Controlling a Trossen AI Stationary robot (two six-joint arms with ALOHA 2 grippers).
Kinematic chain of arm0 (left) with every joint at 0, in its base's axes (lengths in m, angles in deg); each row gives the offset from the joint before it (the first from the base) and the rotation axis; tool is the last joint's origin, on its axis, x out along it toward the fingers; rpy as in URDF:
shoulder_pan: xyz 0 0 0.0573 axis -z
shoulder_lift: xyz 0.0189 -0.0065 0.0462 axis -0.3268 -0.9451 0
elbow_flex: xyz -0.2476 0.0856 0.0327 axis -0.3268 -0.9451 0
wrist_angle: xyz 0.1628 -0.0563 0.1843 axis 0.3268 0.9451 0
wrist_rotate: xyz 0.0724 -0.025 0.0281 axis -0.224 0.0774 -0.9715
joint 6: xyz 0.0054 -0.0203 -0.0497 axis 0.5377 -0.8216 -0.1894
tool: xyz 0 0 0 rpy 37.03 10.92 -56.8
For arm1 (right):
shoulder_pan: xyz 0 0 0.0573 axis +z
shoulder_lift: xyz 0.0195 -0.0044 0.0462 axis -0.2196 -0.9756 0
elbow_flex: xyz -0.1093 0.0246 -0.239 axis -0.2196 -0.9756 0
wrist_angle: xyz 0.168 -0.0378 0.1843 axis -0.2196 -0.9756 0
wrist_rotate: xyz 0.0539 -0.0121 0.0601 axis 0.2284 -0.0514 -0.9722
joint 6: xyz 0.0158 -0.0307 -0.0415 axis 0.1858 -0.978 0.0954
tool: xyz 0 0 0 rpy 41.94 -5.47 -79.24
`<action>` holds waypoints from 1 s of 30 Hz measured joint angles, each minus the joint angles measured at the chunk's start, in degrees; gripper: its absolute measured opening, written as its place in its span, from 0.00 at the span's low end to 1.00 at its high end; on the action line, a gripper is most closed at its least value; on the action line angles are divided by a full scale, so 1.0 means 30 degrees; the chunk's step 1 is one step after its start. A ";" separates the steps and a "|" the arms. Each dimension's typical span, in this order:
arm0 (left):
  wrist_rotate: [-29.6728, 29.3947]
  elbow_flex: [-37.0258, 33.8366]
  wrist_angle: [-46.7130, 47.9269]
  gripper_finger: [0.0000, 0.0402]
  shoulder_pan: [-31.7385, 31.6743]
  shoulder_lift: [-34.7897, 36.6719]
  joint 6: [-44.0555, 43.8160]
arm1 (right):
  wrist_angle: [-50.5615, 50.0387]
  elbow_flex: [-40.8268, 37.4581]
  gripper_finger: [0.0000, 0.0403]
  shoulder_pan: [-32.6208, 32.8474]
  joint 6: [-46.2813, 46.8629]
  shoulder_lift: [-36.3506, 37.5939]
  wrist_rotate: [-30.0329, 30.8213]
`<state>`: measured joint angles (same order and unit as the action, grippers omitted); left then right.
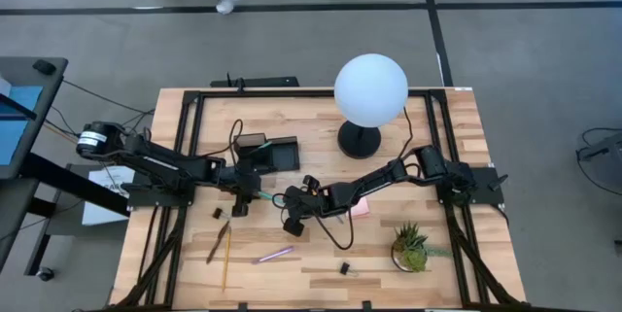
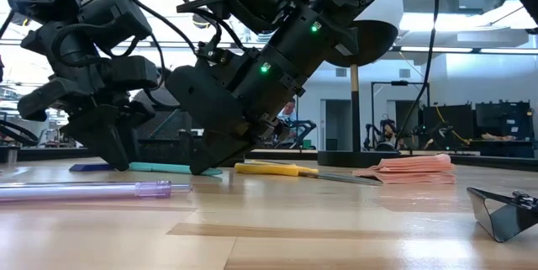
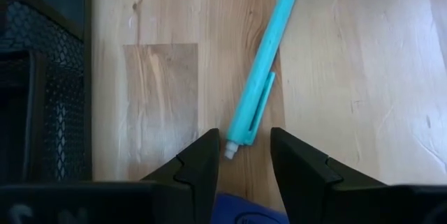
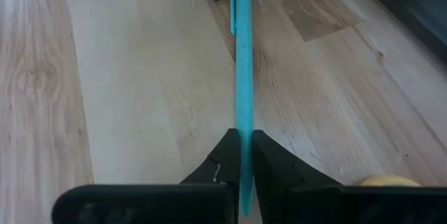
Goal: Pick and place office supplies into organizer
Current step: Put the blue pen into the black desk organizer
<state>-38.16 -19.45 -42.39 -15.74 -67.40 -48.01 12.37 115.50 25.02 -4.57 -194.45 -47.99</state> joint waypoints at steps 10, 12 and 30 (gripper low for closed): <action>-0.0344 -0.0036 0.0189 0.12 -0.0022 -0.0007 -0.0007 | -0.0021 0.0000 0.04 0.0000 0.0007 0.0000 0.0043; -0.0391 -0.0036 0.0275 0.07 -0.0022 0.0006 -0.0004 | -0.0044 0.0000 0.04 0.0000 0.0000 0.0000 0.0087; -0.0701 0.2214 0.2666 0.00 -0.0036 -0.0153 0.0674 | 0.0690 -0.0046 0.04 0.0056 -0.0036 -0.0027 0.0831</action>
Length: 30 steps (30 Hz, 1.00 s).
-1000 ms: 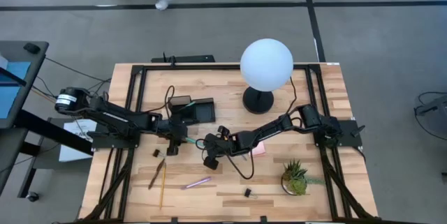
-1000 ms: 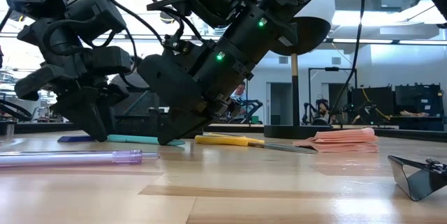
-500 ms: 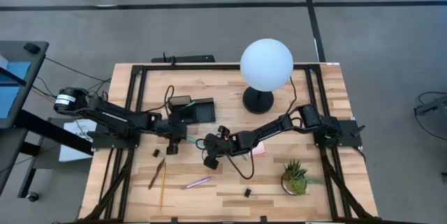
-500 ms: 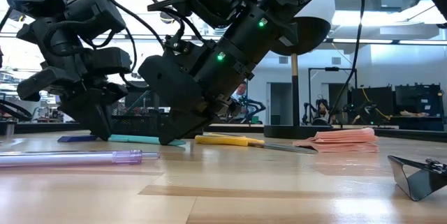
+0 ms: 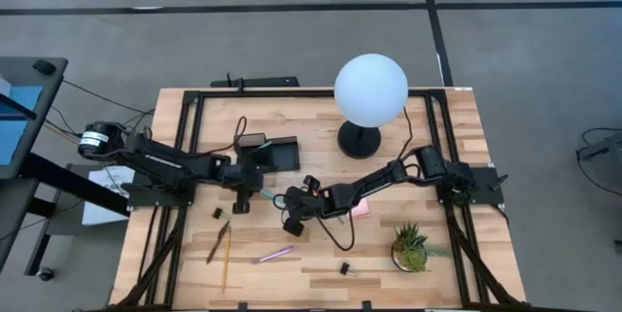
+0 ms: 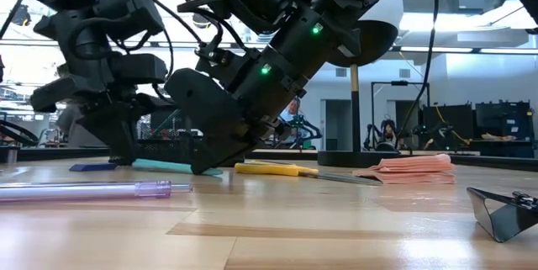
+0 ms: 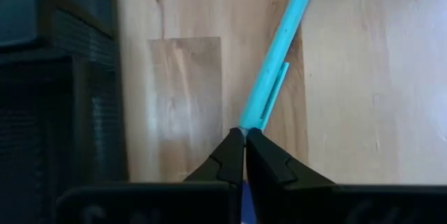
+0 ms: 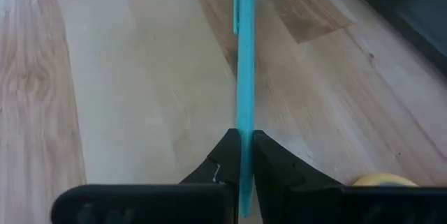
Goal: Pick and place office supplies into organizer
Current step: Put the blue pen into the black desk organizer
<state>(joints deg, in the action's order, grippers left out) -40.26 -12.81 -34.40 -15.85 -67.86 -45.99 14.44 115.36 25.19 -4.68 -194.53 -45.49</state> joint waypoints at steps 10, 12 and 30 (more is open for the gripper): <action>-0.1089 0.1328 0.1766 0.00 0.0789 0.0051 -0.0072 | -0.0275 0.0607 0.04 0.0225 -0.0402 -0.0118 0.2051; -0.1441 0.1616 0.2030 0.00 0.1006 0.0051 -0.0148 | -0.0412 0.0866 0.03 0.0255 -0.0478 -0.0153 0.2429; -0.4835 0.7971 0.7095 0.00 0.3043 0.0155 0.0350 | -0.4032 0.4636 0.00 0.0419 -0.3319 0.0496 0.8840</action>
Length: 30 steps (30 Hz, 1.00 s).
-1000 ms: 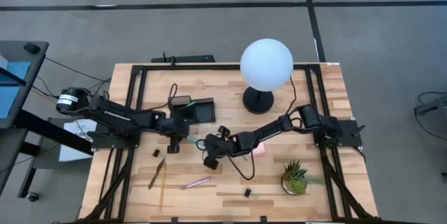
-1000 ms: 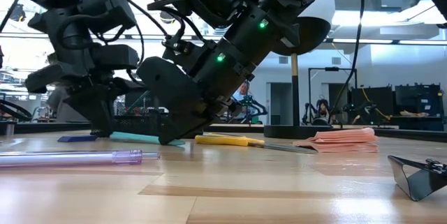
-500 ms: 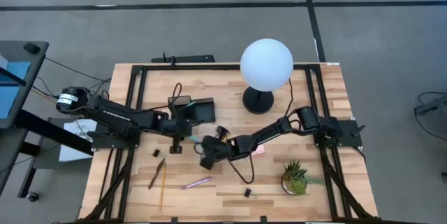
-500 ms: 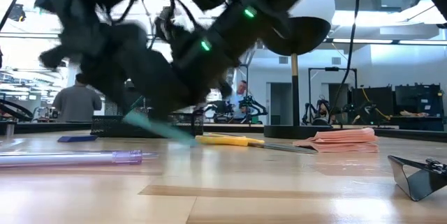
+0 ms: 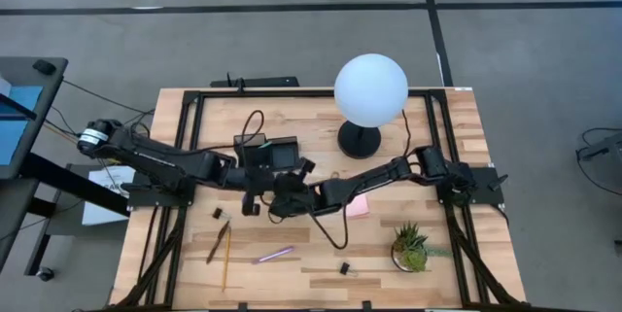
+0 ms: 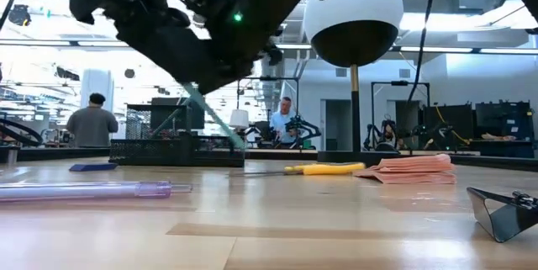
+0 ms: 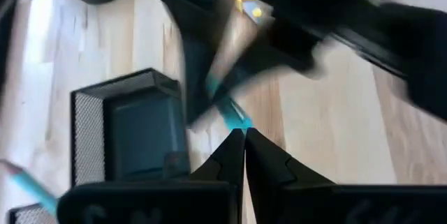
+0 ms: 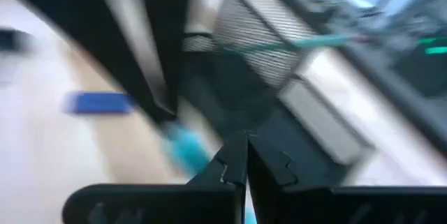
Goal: Pick and place office supplies into organizer
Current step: Put the blue pen into the black desk organizer
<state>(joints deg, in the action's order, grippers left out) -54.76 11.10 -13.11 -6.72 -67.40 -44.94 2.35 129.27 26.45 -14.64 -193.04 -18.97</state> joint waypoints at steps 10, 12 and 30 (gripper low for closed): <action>-0.5780 0.2368 0.5561 0.00 -0.0985 0.0850 -0.0699 | -0.1756 -0.0030 0.00 0.0888 -0.1482 0.2622 0.6685; -0.5763 0.2887 0.6068 0.00 -0.1194 0.1436 -0.0707 | -0.2382 -0.0013 0.00 0.0970 -0.1380 0.3186 0.6752; -0.6227 0.5115 1.3129 0.00 -0.1295 0.3058 -0.3745 | -0.7129 -0.0033 0.00 0.1238 0.2547 0.3887 0.5650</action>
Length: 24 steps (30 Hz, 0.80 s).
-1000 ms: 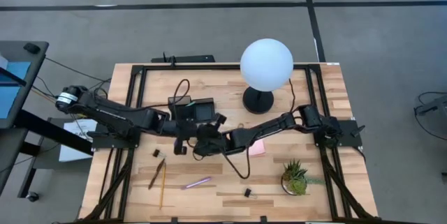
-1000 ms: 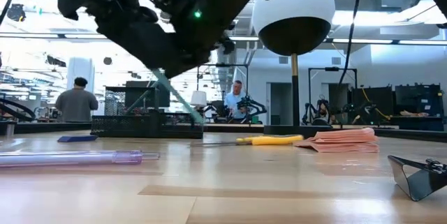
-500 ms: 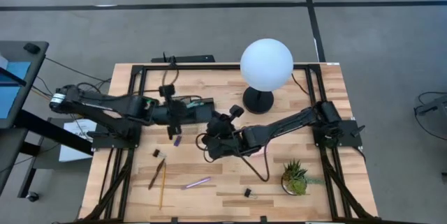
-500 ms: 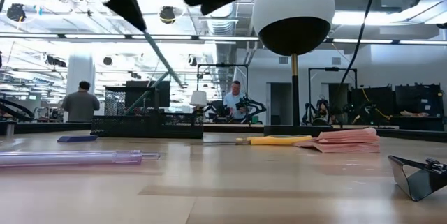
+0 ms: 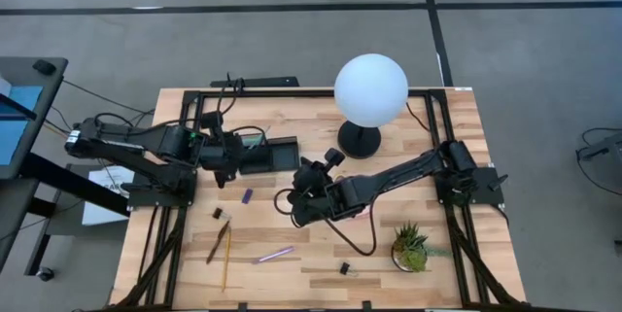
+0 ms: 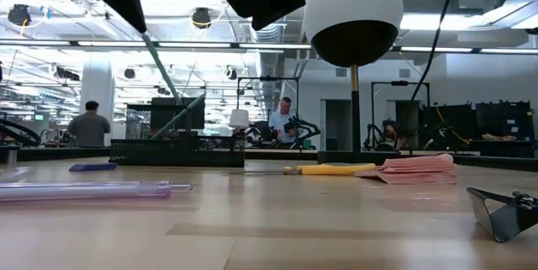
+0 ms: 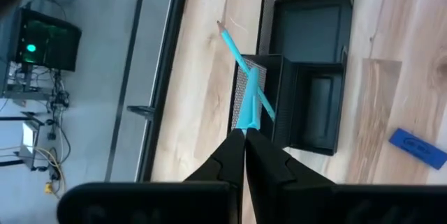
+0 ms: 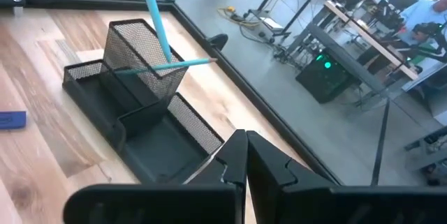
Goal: Pick and place office supplies into organizer
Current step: Put the blue pen into the black desk organizer, then put the purple pen into the black desk organizer
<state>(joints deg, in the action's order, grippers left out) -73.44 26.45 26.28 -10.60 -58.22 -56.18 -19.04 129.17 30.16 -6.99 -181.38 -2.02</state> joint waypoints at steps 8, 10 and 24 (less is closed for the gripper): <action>0.1407 -0.0880 0.0309 0.00 -0.0502 -0.0374 -0.0366 | 0.0033 -0.0011 0.00 -0.0015 0.0015 -0.0013 -0.0019; 0.1351 -0.1290 0.0302 0.00 -0.0813 -0.0516 -0.0481 | 0.0059 -0.0011 0.00 0.0023 0.0026 -0.0022 -0.0013; 0.1414 -0.1683 -0.2390 0.21 -0.2674 -0.0736 0.1570 | 0.0038 -0.0011 0.00 0.0097 0.0027 -0.0022 -0.0013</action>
<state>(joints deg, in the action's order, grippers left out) -69.20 21.40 19.11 -18.63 -60.43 -51.47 -18.93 129.14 30.45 -6.91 -181.44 -2.06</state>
